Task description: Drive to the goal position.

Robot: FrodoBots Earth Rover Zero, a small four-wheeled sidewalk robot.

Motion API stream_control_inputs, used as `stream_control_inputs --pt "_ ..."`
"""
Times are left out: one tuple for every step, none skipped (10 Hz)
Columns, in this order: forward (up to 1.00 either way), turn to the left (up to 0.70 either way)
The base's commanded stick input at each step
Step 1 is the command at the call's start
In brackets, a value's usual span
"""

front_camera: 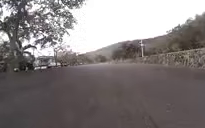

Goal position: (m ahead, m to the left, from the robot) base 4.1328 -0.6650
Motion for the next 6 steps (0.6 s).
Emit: stream_control_inputs --pt "0.7 0.0" --pt "0.7 0.0" --pt "0.7 0.0" --pt "0.7 0.0" --pt "0.7 0.0" --pt "0.7 0.0"
